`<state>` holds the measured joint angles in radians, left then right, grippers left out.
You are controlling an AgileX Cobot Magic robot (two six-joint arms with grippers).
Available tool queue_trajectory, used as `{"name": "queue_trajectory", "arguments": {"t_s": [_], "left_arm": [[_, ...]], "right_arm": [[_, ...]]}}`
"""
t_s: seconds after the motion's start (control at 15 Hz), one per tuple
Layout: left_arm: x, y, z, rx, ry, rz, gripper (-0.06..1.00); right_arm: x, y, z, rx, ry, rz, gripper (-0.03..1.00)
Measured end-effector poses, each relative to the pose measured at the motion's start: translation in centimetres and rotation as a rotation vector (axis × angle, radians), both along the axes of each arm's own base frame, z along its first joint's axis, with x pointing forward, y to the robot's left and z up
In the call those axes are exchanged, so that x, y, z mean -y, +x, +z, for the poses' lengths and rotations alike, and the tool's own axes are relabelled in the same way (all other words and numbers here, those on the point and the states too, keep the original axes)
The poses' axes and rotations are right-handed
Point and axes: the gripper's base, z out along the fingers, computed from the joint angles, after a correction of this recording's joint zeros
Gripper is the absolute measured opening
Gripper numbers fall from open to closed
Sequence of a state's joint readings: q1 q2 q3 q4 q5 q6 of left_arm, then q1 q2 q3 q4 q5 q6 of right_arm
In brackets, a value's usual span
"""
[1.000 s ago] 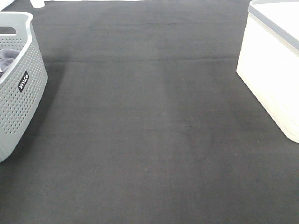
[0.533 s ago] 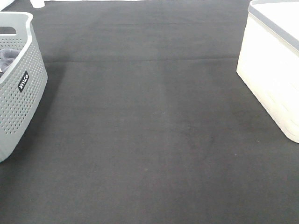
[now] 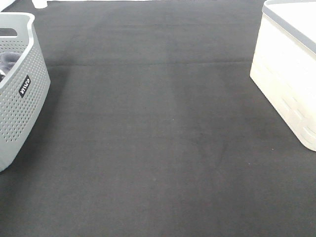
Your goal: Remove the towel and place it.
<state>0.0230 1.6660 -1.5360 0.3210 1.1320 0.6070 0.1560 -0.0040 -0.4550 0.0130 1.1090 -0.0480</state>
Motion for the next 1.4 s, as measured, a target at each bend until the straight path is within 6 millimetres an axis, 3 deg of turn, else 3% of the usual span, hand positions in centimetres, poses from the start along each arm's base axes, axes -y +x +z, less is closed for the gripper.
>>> {"name": "queue_trajectory", "arguments": {"t_s": [0.07, 0.27, 0.67, 0.8, 1.2, 1.4], "left_arm": [[0.0, -1.1, 2.6, 0.079, 0.001, 0.003, 0.00], [0.1, -3.5, 7.3, 0.221, 0.001, 0.005, 0.00], [1.3, -6.3, 13.8, 0.491, -0.110, -0.054, 0.00], [2.2, -6.6, 15.4, 0.547, -0.182, -0.134, 0.00], [3.6, -7.3, 18.7, 0.695, -0.287, -0.224, 0.00], [6.0, -8.0, 20.5, 0.758, -0.306, -0.333, 0.00]], "right_arm": [[0.0, 0.0, 0.0, 0.000, 0.000, 0.000, 0.66], [0.0, 0.0, 0.0, 0.000, 0.000, 0.000, 0.66], [-0.1, 0.0, 0.0, -0.001, 0.006, 0.004, 0.66], [-0.4, 0.0, 0.3, 0.012, 0.039, 0.024, 0.66], [-2.4, 1.8, 3.5, 0.005, 0.078, 0.241, 0.66], [-3.7, 3.7, 4.8, 0.022, 0.162, 0.316, 0.66]]}}
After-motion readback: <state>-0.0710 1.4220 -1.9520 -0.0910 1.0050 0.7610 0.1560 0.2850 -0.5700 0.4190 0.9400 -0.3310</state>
